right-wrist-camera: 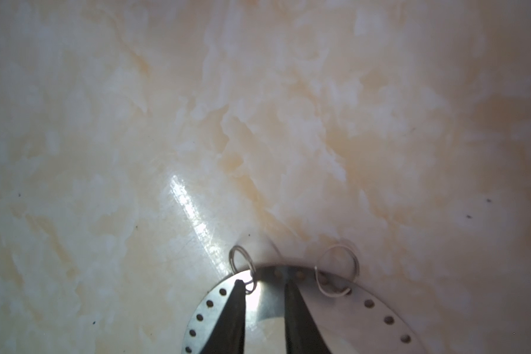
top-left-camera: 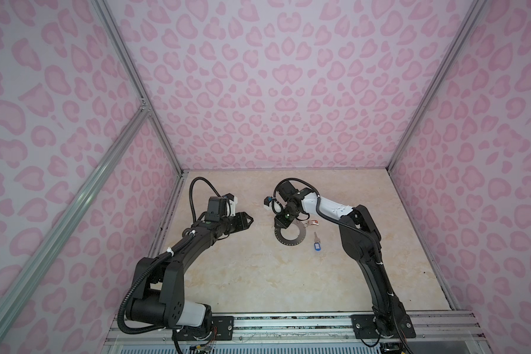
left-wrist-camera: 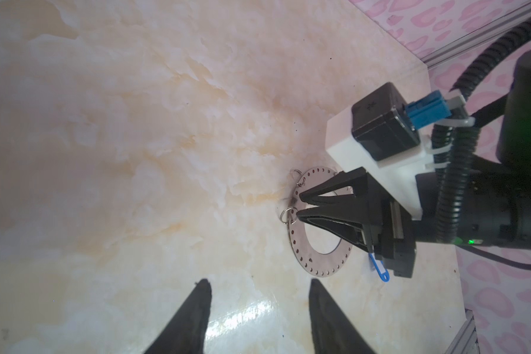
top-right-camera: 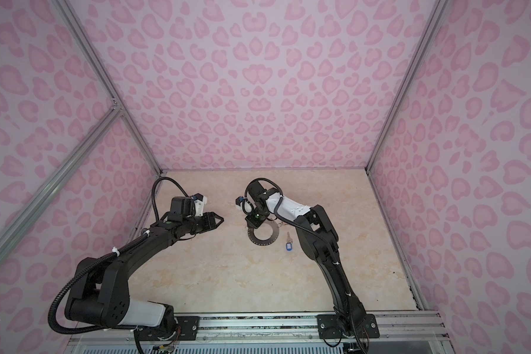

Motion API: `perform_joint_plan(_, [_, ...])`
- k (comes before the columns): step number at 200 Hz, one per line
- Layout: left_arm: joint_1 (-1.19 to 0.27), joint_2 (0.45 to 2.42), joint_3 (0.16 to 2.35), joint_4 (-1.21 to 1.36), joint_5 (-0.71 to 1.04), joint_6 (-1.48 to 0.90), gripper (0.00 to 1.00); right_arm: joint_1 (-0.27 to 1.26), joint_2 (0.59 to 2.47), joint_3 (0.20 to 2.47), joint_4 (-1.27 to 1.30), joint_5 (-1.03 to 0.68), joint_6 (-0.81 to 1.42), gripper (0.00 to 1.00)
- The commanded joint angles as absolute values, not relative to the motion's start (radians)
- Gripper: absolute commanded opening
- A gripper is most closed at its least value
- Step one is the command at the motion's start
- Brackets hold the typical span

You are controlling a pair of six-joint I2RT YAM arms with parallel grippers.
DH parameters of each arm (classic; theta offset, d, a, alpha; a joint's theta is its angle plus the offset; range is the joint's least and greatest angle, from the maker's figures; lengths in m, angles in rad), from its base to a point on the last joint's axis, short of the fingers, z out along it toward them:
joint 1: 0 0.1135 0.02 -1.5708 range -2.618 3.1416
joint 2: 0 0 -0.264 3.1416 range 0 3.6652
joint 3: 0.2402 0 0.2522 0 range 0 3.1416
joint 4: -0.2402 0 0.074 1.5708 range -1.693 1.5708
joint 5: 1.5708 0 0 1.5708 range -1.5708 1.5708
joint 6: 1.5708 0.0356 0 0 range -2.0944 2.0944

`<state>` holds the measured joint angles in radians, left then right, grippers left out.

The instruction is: Put the keys on the keyring

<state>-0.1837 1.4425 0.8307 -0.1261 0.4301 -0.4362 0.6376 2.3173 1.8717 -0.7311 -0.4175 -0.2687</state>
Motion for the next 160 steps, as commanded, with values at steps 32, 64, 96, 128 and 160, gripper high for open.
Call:
perform_joint_plan(32, [-0.181,1.458,0.834,-0.108,0.456,-0.422,0.53,0.648,2.346,1.879,-0.773,-0.474,-0.297,0.25])
perform_joint_plan(64, [-0.183,1.462,0.832,-0.109,0.457,-0.422,0.53,0.651,2.37,1.907,-0.795,-0.475,-0.3,0.26])
perform_joint_plan(96, [-0.182,1.464,0.831,-0.109,0.458,-0.419,0.52,0.652,2.364,1.908,-0.784,-0.471,-0.296,0.21])
perform_joint_plan(128, [-0.182,1.466,0.832,-0.111,0.457,-0.416,0.52,0.65,2.356,1.906,-0.796,-0.477,-0.304,0.16])
perform_joint_plan(160, [-0.182,1.462,0.833,-0.112,0.456,-0.411,0.51,0.65,2.332,1.889,-0.807,-0.468,-0.317,0.18])
